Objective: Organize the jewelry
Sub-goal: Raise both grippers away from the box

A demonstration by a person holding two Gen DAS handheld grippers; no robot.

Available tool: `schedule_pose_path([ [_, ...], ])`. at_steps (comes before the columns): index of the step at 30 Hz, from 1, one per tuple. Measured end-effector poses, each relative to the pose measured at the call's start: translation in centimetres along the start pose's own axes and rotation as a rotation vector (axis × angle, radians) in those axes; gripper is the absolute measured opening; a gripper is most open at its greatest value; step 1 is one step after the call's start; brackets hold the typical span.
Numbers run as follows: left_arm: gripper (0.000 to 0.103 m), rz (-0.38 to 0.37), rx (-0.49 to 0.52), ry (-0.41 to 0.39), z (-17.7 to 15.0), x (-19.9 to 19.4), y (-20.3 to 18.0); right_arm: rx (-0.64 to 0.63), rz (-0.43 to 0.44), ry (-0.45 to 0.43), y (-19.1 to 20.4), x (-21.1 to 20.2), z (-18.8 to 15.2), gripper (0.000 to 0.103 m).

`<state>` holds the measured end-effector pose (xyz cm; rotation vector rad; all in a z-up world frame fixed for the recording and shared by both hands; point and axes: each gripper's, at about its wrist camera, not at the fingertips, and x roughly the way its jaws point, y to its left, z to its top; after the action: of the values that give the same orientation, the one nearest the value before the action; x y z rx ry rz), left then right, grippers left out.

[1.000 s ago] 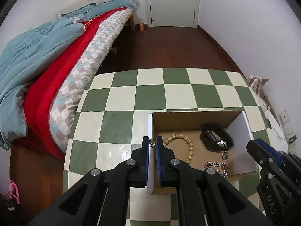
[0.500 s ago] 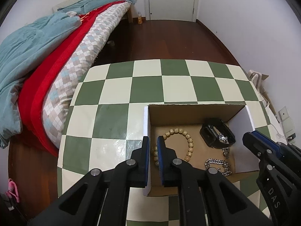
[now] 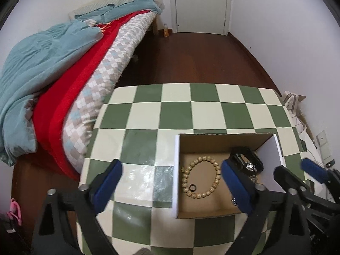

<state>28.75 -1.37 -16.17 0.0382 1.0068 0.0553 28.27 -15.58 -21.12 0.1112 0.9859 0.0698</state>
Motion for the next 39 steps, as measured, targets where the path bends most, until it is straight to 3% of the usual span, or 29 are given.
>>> schedule_pose_path([
  [3,0.103,0.022,-0.005,-0.008,0.0,-0.7,0.6,0.012,-0.036,0.014,-0.3,-0.6,-0.2,0.095],
  [9,0.103,0.052,-0.025,-0.019,-0.8,-2.9,1.9,0.033,-0.106,0.036,-1.2,-2.1,-0.9,0.102],
  [17,0.103,0.068,-0.028,-0.054,-2.6,-8.1,2.7,0.028,-0.167,0.017,-1.0,-6.8,-2.4,0.102],
  [27,0.103,0.023,-0.062,-0.112,-5.6,-16.9,4.5,0.017,-0.164,-0.063,1.0,-15.8,-5.5,0.102],
  [39,0.103,-0.049,-0.014,-0.166,-7.2,-24.9,4.0,-0.01,-0.166,-0.171,2.7,-27.2,-8.0,0.102],
])
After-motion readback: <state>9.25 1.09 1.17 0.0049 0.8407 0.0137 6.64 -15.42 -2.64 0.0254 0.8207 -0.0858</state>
